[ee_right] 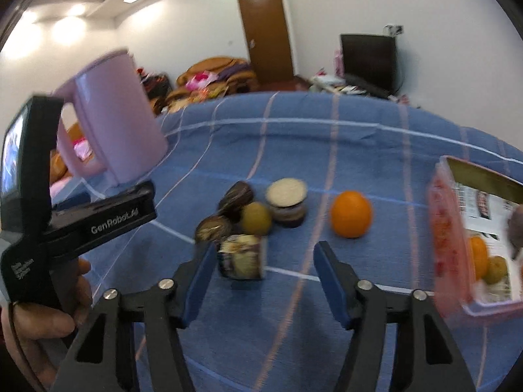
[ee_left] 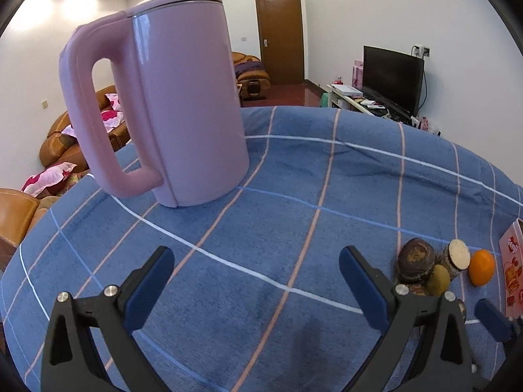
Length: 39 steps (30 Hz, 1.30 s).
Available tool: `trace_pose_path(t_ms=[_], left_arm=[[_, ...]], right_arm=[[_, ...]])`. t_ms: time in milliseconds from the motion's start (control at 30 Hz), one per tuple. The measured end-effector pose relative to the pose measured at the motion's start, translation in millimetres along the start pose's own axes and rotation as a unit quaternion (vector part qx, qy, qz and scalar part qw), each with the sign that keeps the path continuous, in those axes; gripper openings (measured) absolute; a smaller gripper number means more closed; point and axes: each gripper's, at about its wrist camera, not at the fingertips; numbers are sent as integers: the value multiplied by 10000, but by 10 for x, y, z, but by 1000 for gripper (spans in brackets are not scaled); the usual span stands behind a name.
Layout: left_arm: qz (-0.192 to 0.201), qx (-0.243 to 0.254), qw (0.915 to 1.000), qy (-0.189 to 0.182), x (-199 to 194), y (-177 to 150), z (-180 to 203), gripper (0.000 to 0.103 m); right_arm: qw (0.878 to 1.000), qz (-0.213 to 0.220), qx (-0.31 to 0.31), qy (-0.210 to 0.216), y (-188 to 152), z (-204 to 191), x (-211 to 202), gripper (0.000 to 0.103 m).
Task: Organize fruits
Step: 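Grasp the cut fruit piece with the right gripper, then grasp the brown round fruit with the left gripper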
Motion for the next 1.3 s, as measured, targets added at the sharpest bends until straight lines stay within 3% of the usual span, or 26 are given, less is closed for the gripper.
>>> trace_pose_path(t_ms=[133,200,233,300,467,567,700,833,933,1100,1200,1267,1300], left_arm=[[-20,61,9999,-87,1,14,20,103],[-40,122,9998,-127,8,15,42,103],[-50,147,9998,-136,10,13,52,103],[-65,219,9996,-183,15,11,80,103],[-20,484,9981,-382,-15,-13,171,103],[13,730,9936,-858,-86,-38,251,103],[23,1217,9791,-1628,-221,-119,451,101],[-12,1668,9688,-1831,-264,-207,644,90],[-132,1759,9672,-1827,-204,-201,736,79],[-423,1891,9644,-1798,-69,-201,864,69],[-589,1702,9628,-2013,-7,-192,809,63],[-615,1502,9648,-2068,21,-181,735,54],[-614,1429,9664,-2048,27,-171,704,42]], right_arm=[[9993,-331,113,90,28,-15,193,62],[9992,-369,123,110,30,-23,231,54],[9990,-376,136,189,23,-17,235,40],[9988,-379,161,273,7,8,234,34],[9992,-151,255,263,-80,119,37,33],[9992,231,241,208,-137,189,-209,33],[9976,551,410,105,-234,344,-446,33],[9962,536,672,148,-240,466,-447,33],[9958,493,751,177,-239,495,-432,33],[9960,501,724,161,-231,466,-437,33],[9959,498,741,157,-234,462,-430,33],[9960,462,748,163,-233,474,-410,33],[9959,450,760,183,-233,477,-406,33]])
Point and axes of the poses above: each gripper's, at about its wrist camera, not at the fingertips, and x roughly the way its jaws point, z to its right, y to its top, and after that the axes turned 6 degrees about y, right-handed
